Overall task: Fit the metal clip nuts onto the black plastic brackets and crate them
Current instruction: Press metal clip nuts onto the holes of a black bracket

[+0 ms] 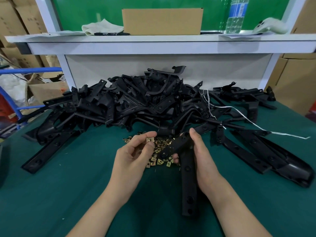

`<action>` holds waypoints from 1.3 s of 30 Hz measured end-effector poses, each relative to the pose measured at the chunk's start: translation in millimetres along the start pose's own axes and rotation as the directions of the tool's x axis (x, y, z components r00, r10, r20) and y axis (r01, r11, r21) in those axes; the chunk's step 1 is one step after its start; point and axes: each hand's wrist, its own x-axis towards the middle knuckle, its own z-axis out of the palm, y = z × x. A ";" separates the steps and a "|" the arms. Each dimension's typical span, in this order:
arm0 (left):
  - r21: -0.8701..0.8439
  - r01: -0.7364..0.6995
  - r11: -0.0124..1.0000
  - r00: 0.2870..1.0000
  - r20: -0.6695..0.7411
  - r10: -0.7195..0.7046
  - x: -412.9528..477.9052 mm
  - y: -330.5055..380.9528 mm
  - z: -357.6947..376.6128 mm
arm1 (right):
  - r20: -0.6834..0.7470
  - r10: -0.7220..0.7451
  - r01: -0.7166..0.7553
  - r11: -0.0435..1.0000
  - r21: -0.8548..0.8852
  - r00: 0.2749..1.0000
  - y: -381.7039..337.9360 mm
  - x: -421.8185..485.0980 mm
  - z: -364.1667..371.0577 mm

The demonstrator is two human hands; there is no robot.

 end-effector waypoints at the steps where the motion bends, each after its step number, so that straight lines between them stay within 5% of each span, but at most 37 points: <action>1: -0.004 0.002 1.000 1.000 -0.002 -0.002 0.0 0.3 0.3 | -0.009 0.004 -0.004 1.000 -0.005 1.000 0.4 0.3 -0.5; 20: -0.210 0.134 0.969 0.964 -0.198 -0.177 11.8 -7.4 -6.1 | 0.071 -0.007 0.013 0.997 -0.081 0.997 2.3 -1.7 -2.3; 31: 0.015 0.134 0.991 0.991 0.002 -0.134 1.9 -1.6 3.2 | 0.255 0.093 -0.060 0.989 -0.135 0.962 10.7 -1.3 -3.1; 39: -0.045 0.073 0.996 0.981 0.186 -0.063 -7.0 8.5 6.0 | 0.279 0.116 -0.058 0.977 -0.206 0.953 11.8 -0.3 -4.7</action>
